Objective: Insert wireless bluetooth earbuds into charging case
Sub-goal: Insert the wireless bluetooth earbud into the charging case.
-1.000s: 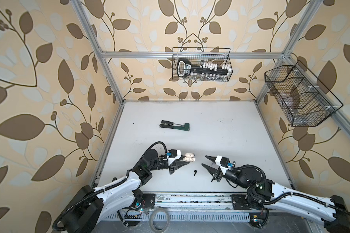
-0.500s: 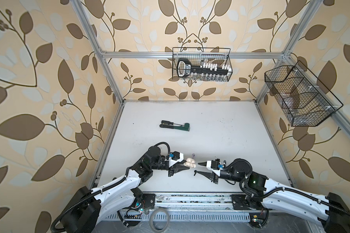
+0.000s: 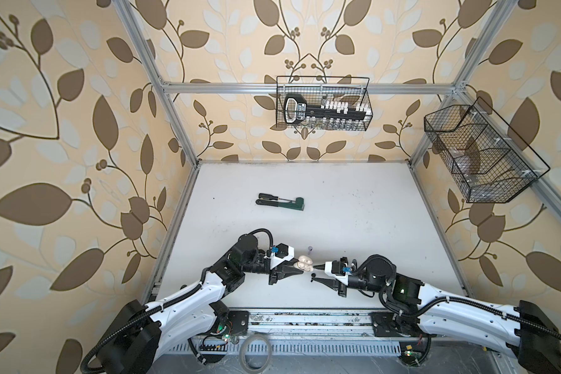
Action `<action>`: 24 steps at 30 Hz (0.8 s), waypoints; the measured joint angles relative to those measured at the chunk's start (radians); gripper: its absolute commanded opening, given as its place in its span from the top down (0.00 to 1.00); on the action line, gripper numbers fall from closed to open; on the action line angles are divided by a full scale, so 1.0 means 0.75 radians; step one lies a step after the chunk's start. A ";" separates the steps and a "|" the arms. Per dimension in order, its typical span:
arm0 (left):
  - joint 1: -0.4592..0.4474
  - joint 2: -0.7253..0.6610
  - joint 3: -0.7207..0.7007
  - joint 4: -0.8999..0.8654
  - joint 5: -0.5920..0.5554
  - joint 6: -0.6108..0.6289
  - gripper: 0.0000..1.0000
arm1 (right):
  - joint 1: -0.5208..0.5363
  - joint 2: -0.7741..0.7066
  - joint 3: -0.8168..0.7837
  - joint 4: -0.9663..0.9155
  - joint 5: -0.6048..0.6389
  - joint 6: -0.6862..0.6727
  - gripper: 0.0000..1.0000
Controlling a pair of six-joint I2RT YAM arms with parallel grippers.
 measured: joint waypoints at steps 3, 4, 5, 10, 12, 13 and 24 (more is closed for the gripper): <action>0.000 0.000 0.004 -0.001 0.008 0.001 1.00 | 0.000 0.019 0.009 0.007 0.021 -0.003 0.67; 0.000 0.000 0.007 -0.001 0.011 0.001 1.00 | 0.000 0.022 0.011 0.007 0.027 -0.003 0.67; 0.000 0.000 0.010 -0.001 0.013 0.003 1.00 | 0.000 0.024 0.013 0.008 0.032 -0.003 0.67; 0.000 -0.001 0.013 -0.001 0.015 0.010 1.00 | 0.000 0.025 0.015 0.007 0.051 -0.005 0.64; 0.000 -0.001 0.013 -0.001 0.024 0.014 1.00 | 0.001 0.025 0.015 0.007 0.055 -0.009 0.64; 0.000 -0.001 0.013 -0.001 0.031 0.018 1.00 | 0.001 0.025 0.015 0.007 0.055 -0.010 0.64; 0.001 -0.004 0.016 -0.009 0.054 0.028 1.00 | 0.009 0.071 0.022 0.010 0.055 -0.022 0.72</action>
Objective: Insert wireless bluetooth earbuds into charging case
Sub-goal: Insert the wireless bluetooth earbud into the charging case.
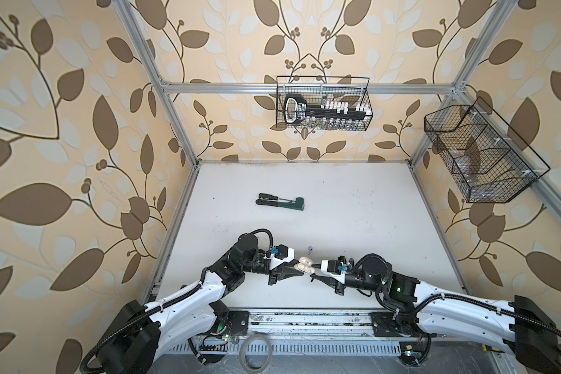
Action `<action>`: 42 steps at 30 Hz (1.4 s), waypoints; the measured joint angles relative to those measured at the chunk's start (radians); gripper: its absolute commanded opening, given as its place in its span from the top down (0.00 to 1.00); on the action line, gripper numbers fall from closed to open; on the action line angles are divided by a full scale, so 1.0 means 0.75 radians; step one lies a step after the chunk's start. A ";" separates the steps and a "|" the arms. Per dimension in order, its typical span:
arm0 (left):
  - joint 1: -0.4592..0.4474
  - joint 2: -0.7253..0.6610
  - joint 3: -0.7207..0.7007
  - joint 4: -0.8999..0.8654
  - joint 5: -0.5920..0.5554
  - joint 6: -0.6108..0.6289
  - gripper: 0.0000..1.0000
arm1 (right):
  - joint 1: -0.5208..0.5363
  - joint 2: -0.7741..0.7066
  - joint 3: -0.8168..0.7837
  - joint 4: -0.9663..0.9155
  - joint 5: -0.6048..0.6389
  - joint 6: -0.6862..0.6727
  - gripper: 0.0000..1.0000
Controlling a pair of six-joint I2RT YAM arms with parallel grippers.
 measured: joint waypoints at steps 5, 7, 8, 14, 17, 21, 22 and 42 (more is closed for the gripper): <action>0.000 -0.001 0.017 -0.012 0.007 0.002 1.00 | 0.002 0.011 0.014 0.004 -0.004 0.001 0.73; 0.000 -0.001 0.018 -0.015 0.007 0.002 1.00 | 0.006 0.014 0.024 0.008 -0.005 0.005 0.74; -0.001 -0.001 0.018 -0.019 0.007 0.002 1.00 | 0.009 0.019 0.032 0.009 -0.005 0.008 0.75; 0.001 -0.003 0.018 -0.014 -0.041 0.000 1.00 | 0.012 0.068 0.084 0.008 0.016 0.057 0.79; 0.001 -0.009 0.011 -0.018 -0.068 -0.002 1.00 | 0.011 0.101 0.095 0.011 0.026 0.075 0.82; 0.001 -0.027 -0.007 -0.021 -0.103 -0.004 1.00 | 0.011 0.133 0.099 0.021 0.040 0.103 0.86; 0.001 -0.033 -0.011 -0.019 -0.109 -0.005 1.00 | 0.011 0.137 0.101 0.024 0.042 0.109 0.89; 0.019 -0.152 -0.195 0.289 -0.358 -0.115 1.00 | 0.031 0.331 0.208 0.153 0.227 0.567 0.93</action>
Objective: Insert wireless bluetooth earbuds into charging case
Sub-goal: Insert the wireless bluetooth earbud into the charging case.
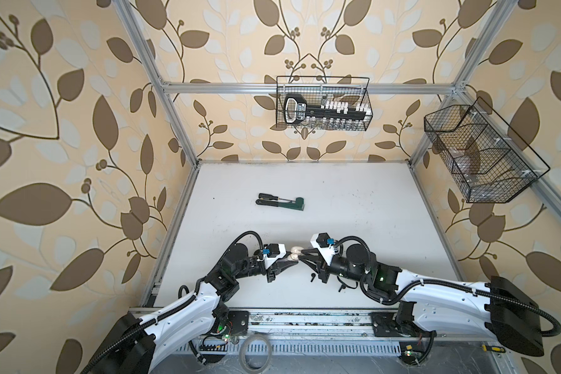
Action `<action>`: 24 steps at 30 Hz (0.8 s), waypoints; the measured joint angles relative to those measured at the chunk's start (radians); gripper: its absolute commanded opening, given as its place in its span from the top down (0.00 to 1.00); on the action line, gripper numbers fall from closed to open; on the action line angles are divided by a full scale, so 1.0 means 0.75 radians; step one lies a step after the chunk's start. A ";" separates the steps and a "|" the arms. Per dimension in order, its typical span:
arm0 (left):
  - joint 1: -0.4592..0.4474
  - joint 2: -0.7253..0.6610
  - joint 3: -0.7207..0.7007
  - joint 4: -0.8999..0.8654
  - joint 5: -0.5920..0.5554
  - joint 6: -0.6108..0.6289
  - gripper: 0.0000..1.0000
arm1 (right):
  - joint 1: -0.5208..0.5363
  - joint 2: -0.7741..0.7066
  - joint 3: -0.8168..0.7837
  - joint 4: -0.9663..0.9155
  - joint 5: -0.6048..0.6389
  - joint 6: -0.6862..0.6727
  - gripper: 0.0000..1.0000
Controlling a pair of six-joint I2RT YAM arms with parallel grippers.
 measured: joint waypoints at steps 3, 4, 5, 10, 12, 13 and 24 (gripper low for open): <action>0.000 -0.004 -0.013 0.025 -0.025 -0.011 1.00 | 0.020 0.018 0.013 0.004 0.060 0.039 0.85; 0.000 -0.006 -0.020 0.038 -0.032 -0.015 1.00 | 0.026 0.023 0.017 0.005 0.074 0.052 0.83; 0.000 -0.006 -0.025 0.048 -0.038 -0.022 1.00 | 0.033 0.027 0.020 0.004 0.091 0.064 0.82; -0.001 -0.007 -0.041 0.105 -0.047 -0.036 1.00 | 0.067 0.027 0.035 0.005 0.159 0.119 0.71; -0.001 -0.007 -0.042 0.123 -0.049 -0.039 1.00 | 0.083 0.022 0.049 -0.001 0.173 0.134 0.67; -0.001 -0.007 -0.042 0.132 -0.048 -0.039 1.00 | 0.090 0.018 0.056 -0.010 0.182 0.137 0.66; -0.013 -0.012 -0.042 0.208 0.007 -0.040 1.00 | 0.135 -0.142 0.077 -0.114 0.235 0.154 0.61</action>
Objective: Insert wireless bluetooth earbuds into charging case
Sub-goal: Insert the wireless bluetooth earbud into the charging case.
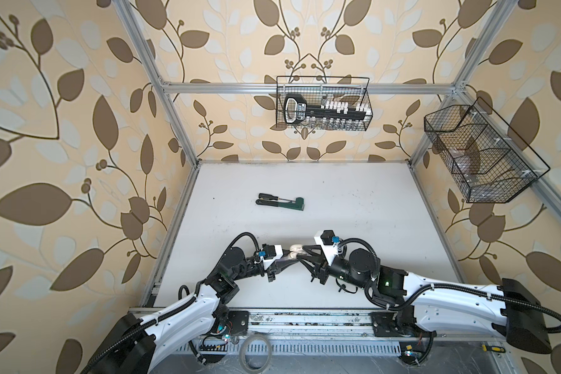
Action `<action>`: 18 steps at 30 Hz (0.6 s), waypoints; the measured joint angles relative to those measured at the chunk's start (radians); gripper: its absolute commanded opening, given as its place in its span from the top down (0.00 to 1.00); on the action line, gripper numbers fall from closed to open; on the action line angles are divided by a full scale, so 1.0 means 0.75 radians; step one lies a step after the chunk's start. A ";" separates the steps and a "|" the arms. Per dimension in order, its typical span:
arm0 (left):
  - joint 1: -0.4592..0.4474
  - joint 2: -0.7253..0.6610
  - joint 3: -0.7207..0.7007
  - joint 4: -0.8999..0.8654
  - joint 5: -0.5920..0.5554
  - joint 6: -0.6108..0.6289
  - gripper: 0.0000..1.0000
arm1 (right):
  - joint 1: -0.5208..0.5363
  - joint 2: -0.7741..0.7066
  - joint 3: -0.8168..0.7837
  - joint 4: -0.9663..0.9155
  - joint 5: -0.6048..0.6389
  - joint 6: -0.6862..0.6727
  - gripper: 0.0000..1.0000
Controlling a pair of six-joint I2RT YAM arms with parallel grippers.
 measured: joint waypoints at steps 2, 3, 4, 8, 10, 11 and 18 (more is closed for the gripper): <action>-0.001 -0.001 0.000 -0.002 0.015 0.001 1.00 | 0.000 -0.040 0.000 -0.007 0.002 -0.013 0.61; -0.001 -0.002 0.000 -0.004 0.020 0.001 1.00 | 0.000 -0.062 0.000 -0.011 0.002 -0.025 0.61; -0.001 -0.003 0.000 -0.006 0.025 0.001 1.00 | 0.000 -0.079 0.000 -0.016 0.001 -0.035 0.61; -0.001 -0.005 0.000 -0.022 0.032 0.001 1.00 | 0.002 -0.129 -0.009 -0.051 -0.021 -0.095 0.62; -0.001 -0.008 0.000 -0.028 0.039 0.001 1.00 | 0.006 -0.148 -0.029 -0.063 -0.035 -0.123 0.63; -0.001 -0.011 0.000 -0.032 0.044 0.002 1.00 | 0.008 -0.159 -0.046 -0.068 -0.047 -0.139 0.63; -0.001 -0.026 0.000 -0.053 0.068 0.004 1.00 | 0.013 -0.211 -0.151 -0.089 -0.075 -0.231 0.64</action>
